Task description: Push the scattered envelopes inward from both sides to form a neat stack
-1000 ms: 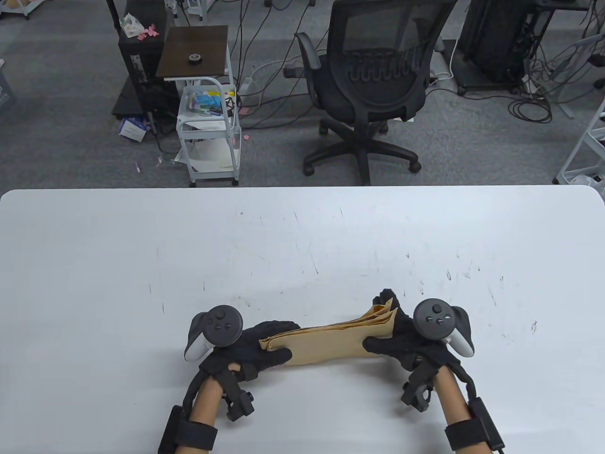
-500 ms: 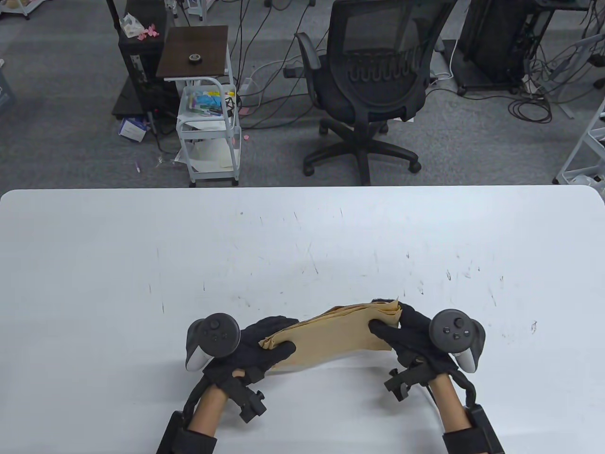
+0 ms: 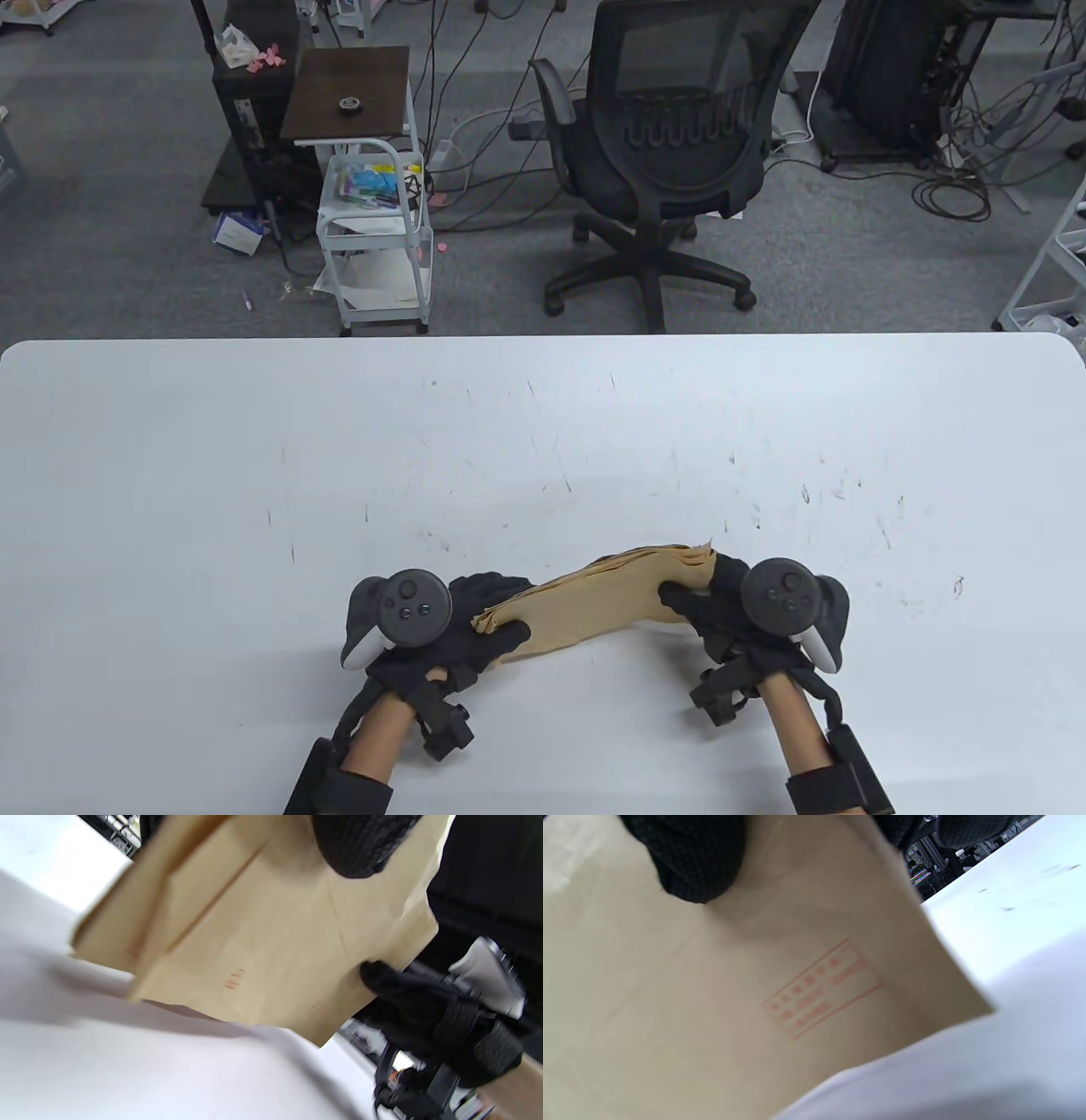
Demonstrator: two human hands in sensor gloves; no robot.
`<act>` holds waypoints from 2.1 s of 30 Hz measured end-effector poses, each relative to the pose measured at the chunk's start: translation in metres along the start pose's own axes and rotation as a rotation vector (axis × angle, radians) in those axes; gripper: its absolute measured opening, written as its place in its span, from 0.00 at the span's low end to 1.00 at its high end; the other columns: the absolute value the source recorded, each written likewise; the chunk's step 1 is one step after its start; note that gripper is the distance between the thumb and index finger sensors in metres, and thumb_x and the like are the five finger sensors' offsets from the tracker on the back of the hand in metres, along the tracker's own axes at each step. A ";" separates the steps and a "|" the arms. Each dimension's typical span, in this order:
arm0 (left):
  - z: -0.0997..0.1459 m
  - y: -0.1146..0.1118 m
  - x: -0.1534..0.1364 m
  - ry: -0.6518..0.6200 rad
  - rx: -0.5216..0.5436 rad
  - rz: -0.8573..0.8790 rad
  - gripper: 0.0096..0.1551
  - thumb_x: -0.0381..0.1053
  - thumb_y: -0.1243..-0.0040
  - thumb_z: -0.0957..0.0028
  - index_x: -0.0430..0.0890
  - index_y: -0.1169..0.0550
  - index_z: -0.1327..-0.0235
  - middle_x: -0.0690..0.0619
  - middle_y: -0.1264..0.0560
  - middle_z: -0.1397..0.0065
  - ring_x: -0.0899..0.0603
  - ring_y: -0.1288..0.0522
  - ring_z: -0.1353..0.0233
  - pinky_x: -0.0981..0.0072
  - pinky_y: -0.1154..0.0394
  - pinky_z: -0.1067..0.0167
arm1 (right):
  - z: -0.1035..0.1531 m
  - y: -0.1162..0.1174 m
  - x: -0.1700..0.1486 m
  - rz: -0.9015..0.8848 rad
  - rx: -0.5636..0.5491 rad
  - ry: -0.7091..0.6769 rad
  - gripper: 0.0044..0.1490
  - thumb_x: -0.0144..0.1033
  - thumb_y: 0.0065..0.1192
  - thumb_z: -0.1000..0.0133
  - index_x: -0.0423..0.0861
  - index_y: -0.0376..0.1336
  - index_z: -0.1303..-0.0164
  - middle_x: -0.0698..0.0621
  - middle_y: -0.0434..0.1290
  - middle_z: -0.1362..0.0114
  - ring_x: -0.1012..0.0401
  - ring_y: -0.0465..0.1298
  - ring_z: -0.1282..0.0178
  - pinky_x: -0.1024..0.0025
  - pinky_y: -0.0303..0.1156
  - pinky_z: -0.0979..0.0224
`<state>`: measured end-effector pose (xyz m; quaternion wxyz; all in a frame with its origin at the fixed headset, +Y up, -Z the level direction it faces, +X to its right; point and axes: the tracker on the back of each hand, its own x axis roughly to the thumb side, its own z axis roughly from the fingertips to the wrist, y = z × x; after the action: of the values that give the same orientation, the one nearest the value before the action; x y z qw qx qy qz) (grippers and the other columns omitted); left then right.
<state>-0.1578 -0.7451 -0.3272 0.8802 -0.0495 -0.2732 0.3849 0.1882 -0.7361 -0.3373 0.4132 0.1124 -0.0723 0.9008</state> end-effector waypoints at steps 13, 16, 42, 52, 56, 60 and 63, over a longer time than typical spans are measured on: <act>-0.002 -0.009 0.000 0.056 -0.008 -0.169 0.28 0.55 0.40 0.48 0.58 0.24 0.32 0.48 0.22 0.26 0.30 0.30 0.23 0.29 0.39 0.27 | 0.024 -0.013 0.103 0.581 -0.198 -0.512 0.64 0.52 0.63 0.48 0.31 0.36 0.18 0.28 0.44 0.14 0.25 0.44 0.22 0.25 0.41 0.28; -0.003 -0.015 -0.001 0.059 -0.024 -0.084 0.27 0.55 0.40 0.48 0.57 0.23 0.32 0.47 0.22 0.26 0.29 0.30 0.23 0.29 0.40 0.27 | 0.036 0.047 0.153 0.708 0.103 -0.678 0.65 0.54 0.60 0.48 0.35 0.32 0.18 0.32 0.39 0.12 0.27 0.41 0.20 0.25 0.39 0.27; 0.001 -0.001 -0.029 0.082 -0.131 0.131 0.27 0.54 0.40 0.47 0.55 0.22 0.33 0.47 0.24 0.24 0.28 0.33 0.21 0.26 0.42 0.27 | -0.006 -0.013 -0.017 -0.169 0.378 -0.025 0.73 0.46 0.69 0.48 0.27 0.25 0.22 0.29 0.40 0.14 0.27 0.48 0.20 0.23 0.45 0.28; 0.005 0.015 0.001 -0.009 0.116 0.130 0.26 0.54 0.38 0.48 0.55 0.21 0.36 0.47 0.24 0.25 0.29 0.33 0.21 0.26 0.42 0.26 | 0.000 -0.015 0.038 0.046 -0.050 -0.143 0.27 0.39 0.66 0.48 0.45 0.66 0.40 0.47 0.80 0.40 0.45 0.79 0.40 0.31 0.61 0.29; 0.001 -0.008 -0.013 0.113 -0.061 -0.088 0.26 0.58 0.45 0.46 0.58 0.24 0.34 0.46 0.24 0.25 0.27 0.31 0.23 0.25 0.42 0.28 | 0.000 0.015 0.000 0.325 0.185 0.067 0.31 0.44 0.63 0.47 0.42 0.63 0.37 0.44 0.78 0.39 0.41 0.77 0.38 0.25 0.57 0.31; 0.000 0.002 0.002 0.073 0.022 0.073 0.26 0.55 0.42 0.46 0.53 0.22 0.35 0.45 0.25 0.25 0.28 0.33 0.21 0.26 0.43 0.27 | -0.001 -0.001 0.020 0.265 -0.036 -0.013 0.28 0.44 0.63 0.48 0.44 0.64 0.40 0.45 0.78 0.39 0.42 0.77 0.37 0.26 0.57 0.30; -0.002 -0.013 -0.010 0.137 -0.062 -0.072 0.25 0.56 0.43 0.47 0.53 0.21 0.36 0.44 0.25 0.25 0.27 0.33 0.22 0.25 0.43 0.27 | 0.000 0.022 0.000 0.369 0.217 0.079 0.27 0.43 0.61 0.46 0.45 0.63 0.39 0.44 0.77 0.37 0.40 0.75 0.34 0.23 0.53 0.30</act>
<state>-0.1542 -0.7608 -0.3291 0.9082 -0.0930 -0.2259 0.3399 0.1711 -0.7505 -0.3377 0.2293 0.1058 0.0220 0.9673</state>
